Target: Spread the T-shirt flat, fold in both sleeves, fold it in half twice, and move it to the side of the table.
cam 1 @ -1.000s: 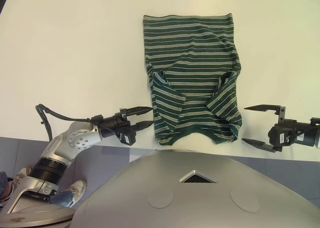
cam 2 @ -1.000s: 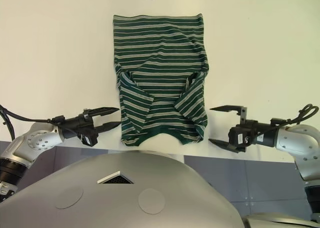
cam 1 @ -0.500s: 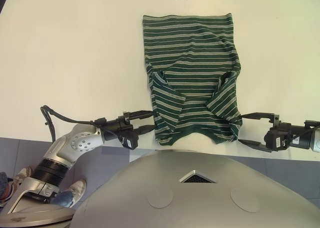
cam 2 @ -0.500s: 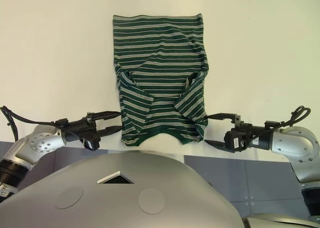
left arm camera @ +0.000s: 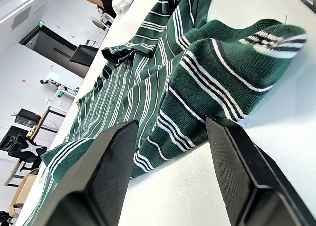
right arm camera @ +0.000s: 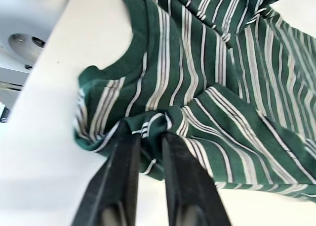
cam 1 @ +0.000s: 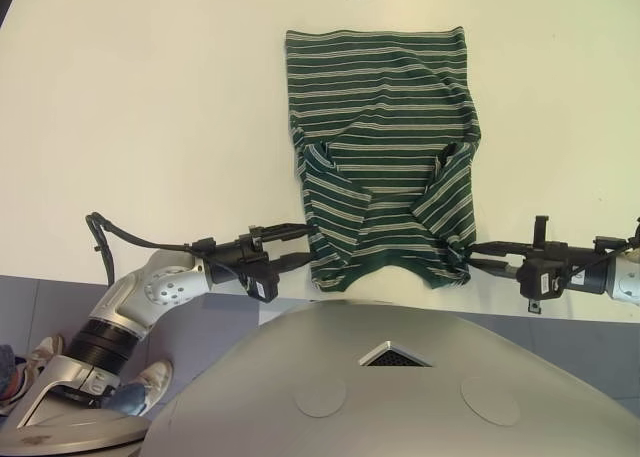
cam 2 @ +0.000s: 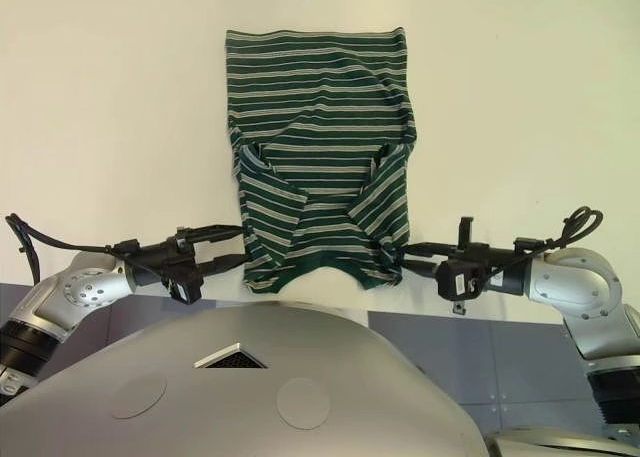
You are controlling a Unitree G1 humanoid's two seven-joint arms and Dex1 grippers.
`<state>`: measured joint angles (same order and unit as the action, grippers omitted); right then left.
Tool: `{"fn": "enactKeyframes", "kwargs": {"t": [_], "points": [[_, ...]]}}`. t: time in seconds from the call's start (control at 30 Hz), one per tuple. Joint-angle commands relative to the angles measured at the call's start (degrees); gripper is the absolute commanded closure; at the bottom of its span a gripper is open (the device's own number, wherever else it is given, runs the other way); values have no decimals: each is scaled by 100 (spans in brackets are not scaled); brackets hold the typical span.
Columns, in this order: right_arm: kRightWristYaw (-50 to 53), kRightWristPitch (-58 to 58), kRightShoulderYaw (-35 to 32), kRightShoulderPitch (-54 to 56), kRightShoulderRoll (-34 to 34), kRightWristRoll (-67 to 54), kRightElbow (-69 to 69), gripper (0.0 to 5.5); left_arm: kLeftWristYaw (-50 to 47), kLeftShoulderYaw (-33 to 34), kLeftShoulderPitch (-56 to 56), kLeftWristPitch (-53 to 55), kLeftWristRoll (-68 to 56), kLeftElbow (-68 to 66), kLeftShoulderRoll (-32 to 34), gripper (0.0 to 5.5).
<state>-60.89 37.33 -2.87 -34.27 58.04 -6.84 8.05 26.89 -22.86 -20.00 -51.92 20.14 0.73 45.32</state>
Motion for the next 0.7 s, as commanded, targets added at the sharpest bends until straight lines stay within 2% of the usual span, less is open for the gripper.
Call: {"fn": "enactKeyframes", "kwargs": {"t": [0.03, 0.4, 0.53, 0.7], "points": [[49, 13, 2, 93, 8, 62, -119, 548, 205, -192, -145, 262, 526, -275, 77, 298], [43, 84, 56, 164, 25, 67, -262, 548, 364, -433, 35, 270, 866, -314, 143, 298], [41, 101, 69, 175, 35, 54, -279, 548, 538, -518, 0, 314, 1091, -152, 403, 298], [59, 59, 114, 222, 4, 77, -284, 548, 337, 62, -2, 411, 623, 175, 831, 298]]}}
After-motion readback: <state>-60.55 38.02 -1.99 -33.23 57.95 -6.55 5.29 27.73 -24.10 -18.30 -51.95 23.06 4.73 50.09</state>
